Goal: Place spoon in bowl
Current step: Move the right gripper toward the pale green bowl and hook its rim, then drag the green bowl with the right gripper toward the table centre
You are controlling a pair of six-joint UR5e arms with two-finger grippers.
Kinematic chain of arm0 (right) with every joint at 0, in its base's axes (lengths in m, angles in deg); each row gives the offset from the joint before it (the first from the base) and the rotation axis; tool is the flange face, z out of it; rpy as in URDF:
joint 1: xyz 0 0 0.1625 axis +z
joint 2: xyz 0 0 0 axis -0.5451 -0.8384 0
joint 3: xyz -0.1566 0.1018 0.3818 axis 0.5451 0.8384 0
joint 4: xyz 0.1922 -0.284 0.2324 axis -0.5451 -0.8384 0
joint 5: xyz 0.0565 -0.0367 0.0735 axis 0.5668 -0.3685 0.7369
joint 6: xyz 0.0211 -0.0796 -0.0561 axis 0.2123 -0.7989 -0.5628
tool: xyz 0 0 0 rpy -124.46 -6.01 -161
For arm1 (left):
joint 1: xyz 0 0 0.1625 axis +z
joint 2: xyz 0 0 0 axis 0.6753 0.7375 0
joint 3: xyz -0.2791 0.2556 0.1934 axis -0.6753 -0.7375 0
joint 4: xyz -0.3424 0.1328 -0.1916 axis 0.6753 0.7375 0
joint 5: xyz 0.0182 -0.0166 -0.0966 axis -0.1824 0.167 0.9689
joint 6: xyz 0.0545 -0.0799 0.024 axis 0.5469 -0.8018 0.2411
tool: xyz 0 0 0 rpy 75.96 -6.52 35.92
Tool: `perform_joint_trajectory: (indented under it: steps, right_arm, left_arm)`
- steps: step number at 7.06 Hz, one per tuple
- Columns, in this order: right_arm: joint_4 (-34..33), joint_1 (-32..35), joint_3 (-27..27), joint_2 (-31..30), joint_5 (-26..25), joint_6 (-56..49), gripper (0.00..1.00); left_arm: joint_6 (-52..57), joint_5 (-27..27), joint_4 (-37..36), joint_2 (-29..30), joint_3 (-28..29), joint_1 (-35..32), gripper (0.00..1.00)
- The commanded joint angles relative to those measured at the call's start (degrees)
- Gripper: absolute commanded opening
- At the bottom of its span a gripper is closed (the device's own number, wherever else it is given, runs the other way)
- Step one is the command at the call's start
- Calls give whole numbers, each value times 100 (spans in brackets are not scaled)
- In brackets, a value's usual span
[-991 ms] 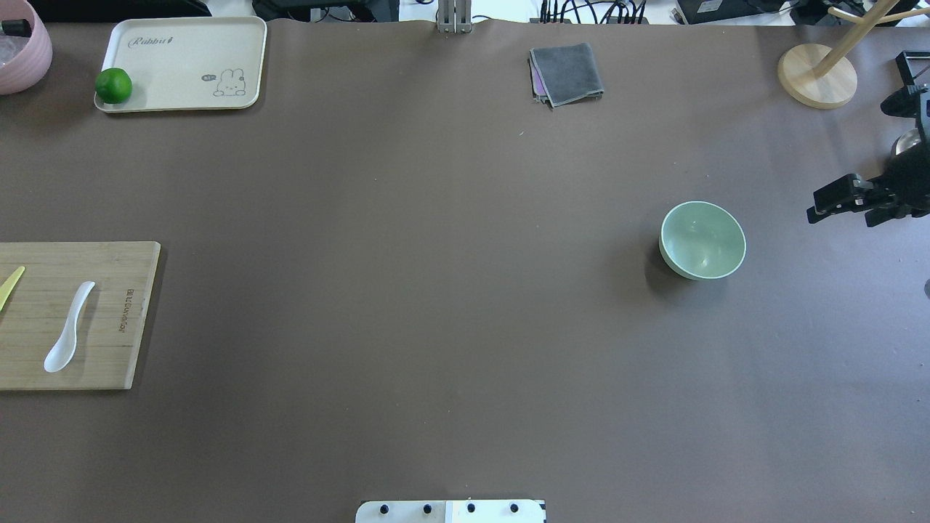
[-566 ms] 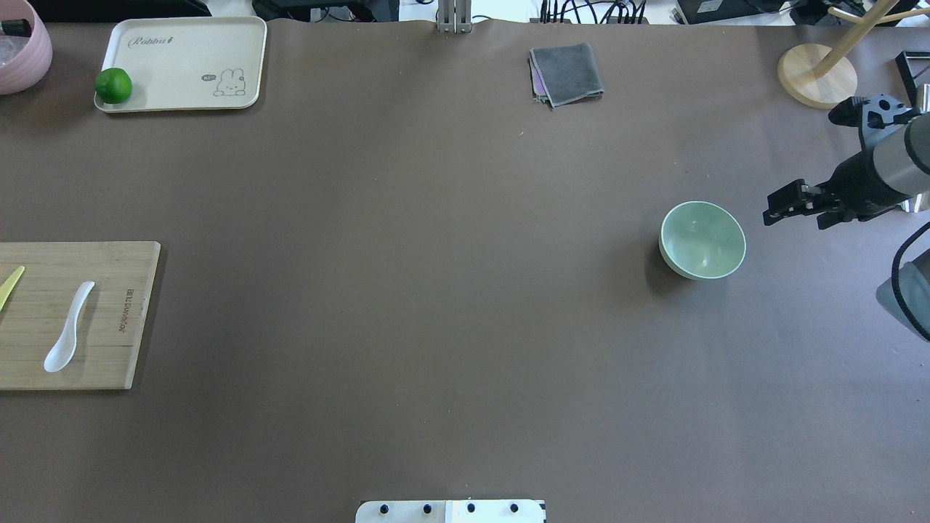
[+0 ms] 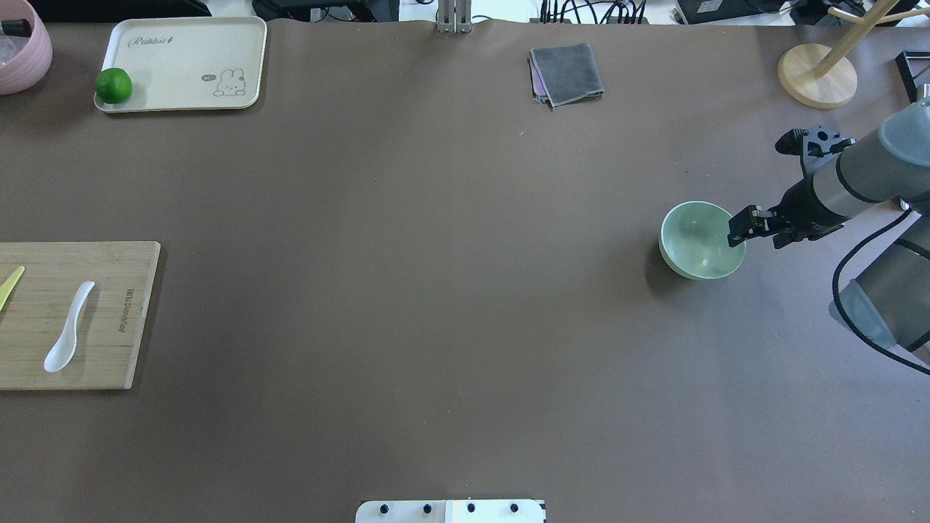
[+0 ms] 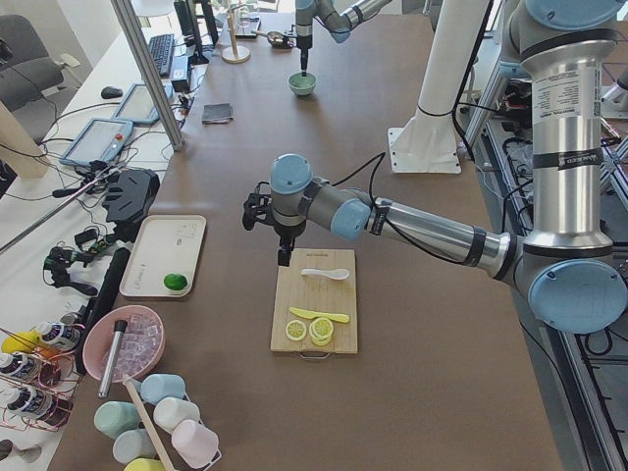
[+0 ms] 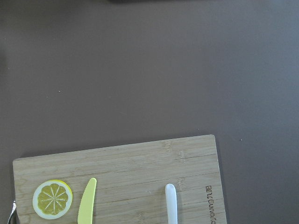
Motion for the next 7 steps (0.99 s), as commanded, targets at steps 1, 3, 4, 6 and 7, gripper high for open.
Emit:
perform_joint_trajectory:
  steps: [1,3,4,6,7]
  right_arm:
    - [90,-44,84,80,21,168,0]
    - [90,-88,-55,89,65,186,0]
    - [47,-97,-126,176,135,421,0]
    - [11,-375,-337,675,206,1655,0]
    - [11,-735,-408,965,75,2384,0]
  left_arm:
    - [0,-9,0,-7,2,0,98]
    - [-9,-35,-9,-33,55,18,98]
    - [-374,-35,-18,-16,55,157,98]
    - [-1481,-462,122,72,29,929,97]
    - [-1851,-623,462,29,124,1289,96]
